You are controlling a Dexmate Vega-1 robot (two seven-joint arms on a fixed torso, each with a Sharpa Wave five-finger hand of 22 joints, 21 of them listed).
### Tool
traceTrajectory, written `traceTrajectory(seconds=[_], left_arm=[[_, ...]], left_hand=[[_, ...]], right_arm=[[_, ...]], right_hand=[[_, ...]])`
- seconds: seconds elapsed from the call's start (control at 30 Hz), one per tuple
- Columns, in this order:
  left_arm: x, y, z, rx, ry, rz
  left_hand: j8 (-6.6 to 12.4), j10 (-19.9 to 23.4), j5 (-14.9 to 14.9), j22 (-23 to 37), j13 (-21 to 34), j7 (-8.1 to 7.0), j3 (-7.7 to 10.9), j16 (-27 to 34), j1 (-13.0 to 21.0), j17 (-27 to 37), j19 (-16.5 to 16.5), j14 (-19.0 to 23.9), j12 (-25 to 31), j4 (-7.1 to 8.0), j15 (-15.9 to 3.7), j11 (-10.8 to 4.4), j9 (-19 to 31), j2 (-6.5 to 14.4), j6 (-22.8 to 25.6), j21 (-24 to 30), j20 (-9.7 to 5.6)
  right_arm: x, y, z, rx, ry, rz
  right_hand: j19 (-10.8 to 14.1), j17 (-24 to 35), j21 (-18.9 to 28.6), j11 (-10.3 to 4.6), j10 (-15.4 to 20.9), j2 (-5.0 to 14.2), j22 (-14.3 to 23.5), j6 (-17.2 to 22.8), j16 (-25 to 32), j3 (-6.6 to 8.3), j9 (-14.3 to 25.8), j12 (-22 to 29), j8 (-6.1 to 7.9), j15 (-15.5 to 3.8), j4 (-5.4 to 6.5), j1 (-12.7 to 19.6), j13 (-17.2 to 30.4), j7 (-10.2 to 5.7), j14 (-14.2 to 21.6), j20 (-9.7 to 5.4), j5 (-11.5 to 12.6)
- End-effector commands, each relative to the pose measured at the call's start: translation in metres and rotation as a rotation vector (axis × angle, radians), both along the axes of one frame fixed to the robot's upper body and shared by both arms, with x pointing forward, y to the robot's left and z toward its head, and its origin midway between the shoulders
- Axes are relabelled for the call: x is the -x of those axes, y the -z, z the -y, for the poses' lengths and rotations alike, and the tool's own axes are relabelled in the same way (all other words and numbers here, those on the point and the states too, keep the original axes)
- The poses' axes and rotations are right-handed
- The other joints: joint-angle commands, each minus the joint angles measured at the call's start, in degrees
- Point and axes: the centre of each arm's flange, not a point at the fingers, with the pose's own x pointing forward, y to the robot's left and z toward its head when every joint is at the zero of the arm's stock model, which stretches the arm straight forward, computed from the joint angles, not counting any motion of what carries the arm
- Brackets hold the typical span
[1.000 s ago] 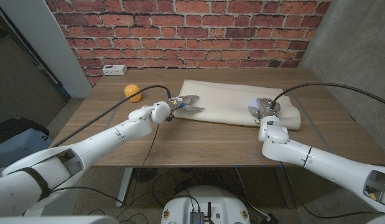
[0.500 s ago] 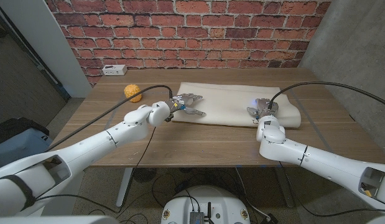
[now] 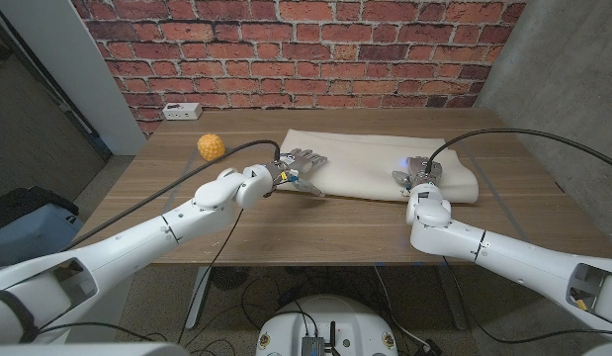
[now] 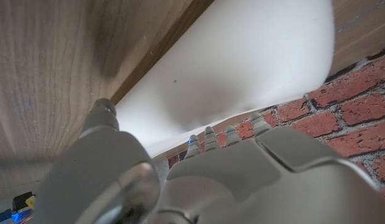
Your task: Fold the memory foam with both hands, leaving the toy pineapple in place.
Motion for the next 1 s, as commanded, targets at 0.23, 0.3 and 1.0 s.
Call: traceTrajectory(seconds=[0.23, 0.3, 1.0], left_arm=[[0.011, 0.011, 0.006, -0.115, -0.095, 0.127], [0.008, 0.012, 0.005, -0.123, -0.114, 0.141], [-0.028, 0.032, 0.01, -0.151, -0.199, 0.049]], left_hand=[[0.22, -1.3, 0.72, 0.07, 0.3, -0.43, 3.63, 0.77, 7.69, 0.1, 1.7, 0.33, 0.18, -1.7, -0.52, -0.87, 0.17, 5.73, -2.53, 1.45, -0.04], [0.23, -1.47, 0.19, 0.03, 0.3, -0.24, 5.16, 0.82, 10.37, 0.05, 2.56, 0.67, 0.27, -2.09, -0.38, -0.6, 0.15, 7.9, -3.21, 1.64, -0.19], [1.82, 10.06, -6.62, 0.19, -0.44, 7.73, 14.59, 1.48, 33.67, -0.41, 21.37, 15.35, 2.73, -3.2, -4.22, 2.46, 0.07, 17.95, 2.07, 5.25, -5.43]], right_arm=[[0.003, -0.001, 0.0, 0.004, 0.001, 0.004], [0.003, 0.0, 0.001, 0.005, 0.0, 0.004], [0.002, -0.003, 0.005, 0.003, -0.004, 0.007]], right_hand=[[0.33, 0.13, -0.2, -0.13, -0.08, -0.13, 0.24, -0.27, -0.09, -0.09, 0.14, -0.35, 0.22, -1.26, -0.3, 0.34, 0.06, 0.14, 0.5, 0.23, 0.55], [0.35, 0.14, -0.2, -0.17, -0.05, -0.12, 0.24, -0.27, -0.09, -0.11, 0.14, -0.35, 0.22, -1.32, -0.28, 0.34, 0.06, 0.18, 0.51, 0.16, 0.56], [0.44, 0.23, -0.34, -0.15, 0.09, -0.03, 0.26, -0.27, -0.19, -0.39, 0.16, -0.34, 0.3, -1.23, -0.13, 0.41, 0.08, 0.19, 0.58, 0.11, 0.68]])
